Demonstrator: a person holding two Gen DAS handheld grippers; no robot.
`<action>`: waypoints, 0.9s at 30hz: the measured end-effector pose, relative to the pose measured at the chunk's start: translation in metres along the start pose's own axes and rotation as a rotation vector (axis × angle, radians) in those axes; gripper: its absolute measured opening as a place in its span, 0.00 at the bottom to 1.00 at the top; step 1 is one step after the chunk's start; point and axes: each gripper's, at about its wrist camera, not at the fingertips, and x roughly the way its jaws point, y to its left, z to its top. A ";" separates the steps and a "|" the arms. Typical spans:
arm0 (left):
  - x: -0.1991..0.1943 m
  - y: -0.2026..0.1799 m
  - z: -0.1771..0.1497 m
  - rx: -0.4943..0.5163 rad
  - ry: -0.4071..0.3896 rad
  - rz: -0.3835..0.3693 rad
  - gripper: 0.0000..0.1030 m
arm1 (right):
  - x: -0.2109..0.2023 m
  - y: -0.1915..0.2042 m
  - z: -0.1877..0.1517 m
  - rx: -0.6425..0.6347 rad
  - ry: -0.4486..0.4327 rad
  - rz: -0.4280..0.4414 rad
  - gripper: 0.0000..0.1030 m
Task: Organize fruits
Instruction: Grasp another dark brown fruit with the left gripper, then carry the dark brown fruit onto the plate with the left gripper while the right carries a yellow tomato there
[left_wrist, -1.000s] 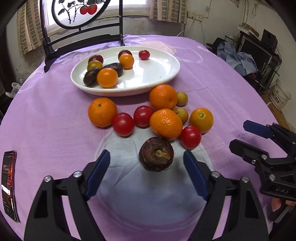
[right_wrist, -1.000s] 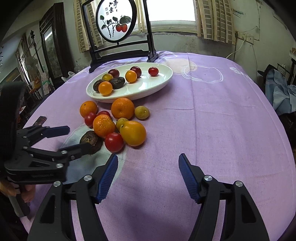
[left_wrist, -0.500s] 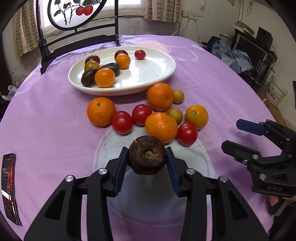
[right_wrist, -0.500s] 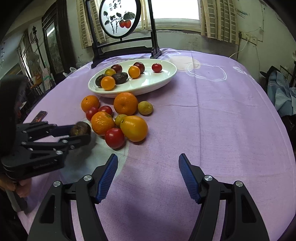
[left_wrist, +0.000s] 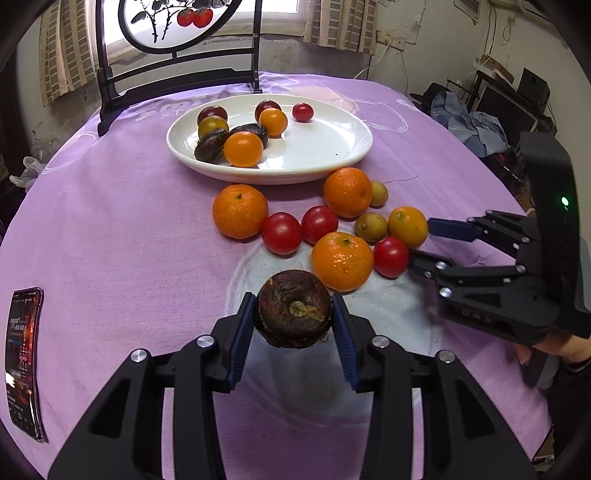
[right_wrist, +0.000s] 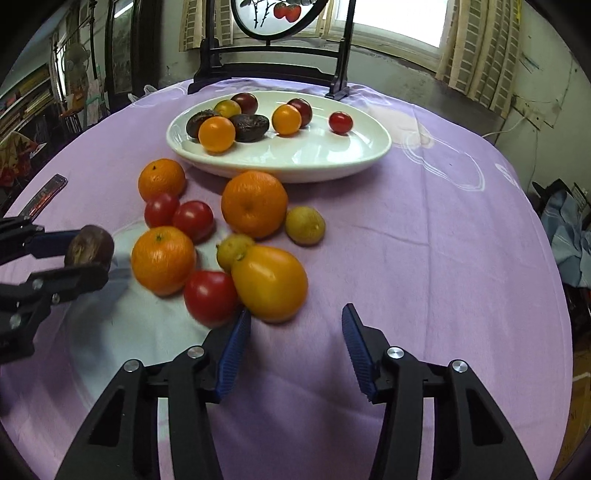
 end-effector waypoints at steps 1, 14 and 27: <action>-0.001 0.001 0.000 -0.001 -0.002 0.002 0.39 | 0.002 0.001 0.003 -0.005 -0.002 0.006 0.47; -0.015 0.011 0.017 0.002 -0.030 0.026 0.39 | -0.046 -0.006 0.009 0.049 -0.098 0.063 0.35; 0.012 0.024 0.118 -0.024 -0.103 0.107 0.39 | -0.029 -0.014 0.085 0.082 -0.177 0.055 0.35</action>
